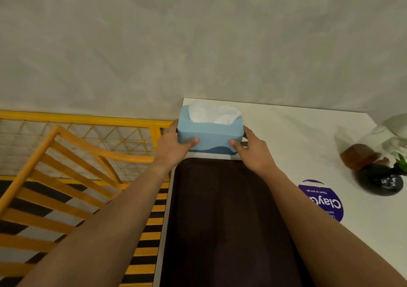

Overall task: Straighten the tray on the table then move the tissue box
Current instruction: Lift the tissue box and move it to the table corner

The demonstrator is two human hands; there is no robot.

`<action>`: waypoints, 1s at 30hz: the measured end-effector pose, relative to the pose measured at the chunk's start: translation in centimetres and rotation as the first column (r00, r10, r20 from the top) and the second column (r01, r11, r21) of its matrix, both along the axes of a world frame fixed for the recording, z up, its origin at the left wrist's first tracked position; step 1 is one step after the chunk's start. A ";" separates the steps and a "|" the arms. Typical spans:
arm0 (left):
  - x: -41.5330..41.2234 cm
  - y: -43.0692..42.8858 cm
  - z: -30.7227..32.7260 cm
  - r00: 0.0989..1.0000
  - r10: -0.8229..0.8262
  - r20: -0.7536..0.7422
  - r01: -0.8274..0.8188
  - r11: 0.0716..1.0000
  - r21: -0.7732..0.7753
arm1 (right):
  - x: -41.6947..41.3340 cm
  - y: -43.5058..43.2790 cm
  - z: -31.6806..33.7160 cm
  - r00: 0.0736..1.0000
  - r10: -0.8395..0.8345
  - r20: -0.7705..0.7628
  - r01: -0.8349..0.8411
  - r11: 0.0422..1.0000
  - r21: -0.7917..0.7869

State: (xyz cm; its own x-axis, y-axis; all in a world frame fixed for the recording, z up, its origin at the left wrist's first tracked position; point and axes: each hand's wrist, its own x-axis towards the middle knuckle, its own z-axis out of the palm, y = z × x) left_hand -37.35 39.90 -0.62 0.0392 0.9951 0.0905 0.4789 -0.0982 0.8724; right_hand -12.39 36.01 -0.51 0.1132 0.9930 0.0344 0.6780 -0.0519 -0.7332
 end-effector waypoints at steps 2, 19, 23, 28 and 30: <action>0.0 0.7 -0.2 1.000 -0.008 0.027 0.008 1.000 -0.025 | 0.1 0.8 0.0 1.000 0.005 -0.005 -0.005 1.000 0.006; 1.0 9.5 -1.1 0.999 -0.021 0.042 0.023 0.999 -0.047 | 1.4 9.4 -1.7 1.000 0.019 -0.025 -0.019 0.999 -0.025; 1.0 10.9 -1.3 0.999 -0.005 0.044 0.008 0.998 -0.069 | 1.8 10.7 -1.9 0.999 0.029 -0.025 -0.030 0.999 -0.033; 1.5 12.3 -1.5 0.996 0.003 0.084 0.007 0.993 -0.114 | 2.0 12.5 -1.8 0.999 0.032 -0.026 -0.033 0.999 -0.039; 1.6 12.8 -1.5 0.996 0.009 0.091 0.002 0.993 -0.117 | 2.1 13.1 -1.8 0.999 0.031 -0.023 -0.032 0.999 -0.041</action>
